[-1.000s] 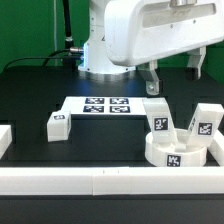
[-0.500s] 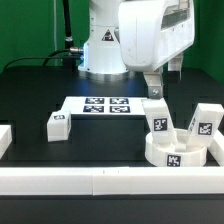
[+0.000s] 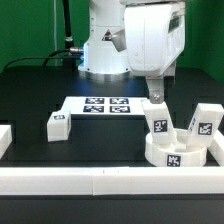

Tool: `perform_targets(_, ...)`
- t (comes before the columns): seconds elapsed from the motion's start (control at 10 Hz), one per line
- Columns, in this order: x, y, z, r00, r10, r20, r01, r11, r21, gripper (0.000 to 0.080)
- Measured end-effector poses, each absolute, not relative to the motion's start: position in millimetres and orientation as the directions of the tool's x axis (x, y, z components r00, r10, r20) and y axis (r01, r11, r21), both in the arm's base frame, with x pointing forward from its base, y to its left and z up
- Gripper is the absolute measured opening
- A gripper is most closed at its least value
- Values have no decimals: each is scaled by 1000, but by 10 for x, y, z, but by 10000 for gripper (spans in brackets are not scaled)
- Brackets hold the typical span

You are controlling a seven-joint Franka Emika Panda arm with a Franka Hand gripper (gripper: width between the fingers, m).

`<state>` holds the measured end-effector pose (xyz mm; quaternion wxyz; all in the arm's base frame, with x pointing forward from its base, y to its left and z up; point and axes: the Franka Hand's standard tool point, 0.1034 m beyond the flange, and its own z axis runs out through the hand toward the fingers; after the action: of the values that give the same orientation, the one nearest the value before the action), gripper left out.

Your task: Assemble stool

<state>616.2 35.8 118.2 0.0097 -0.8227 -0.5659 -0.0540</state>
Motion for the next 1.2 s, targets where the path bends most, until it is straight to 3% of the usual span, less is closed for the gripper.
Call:
perform_targets(0.3, 6158, 353, 1171, 356, 929, 99, 931, -361, 43, 649)
perform_targets(0.6, 6159, 383, 999, 265, 961, 80, 960, -271, 66, 649)
perform_targets(1.1, 6136, 374, 929, 268, 961, 75, 961, -272, 55, 649)
perform_targets(1.2, 6129, 372, 911, 269, 960, 74, 961, -273, 52, 514)
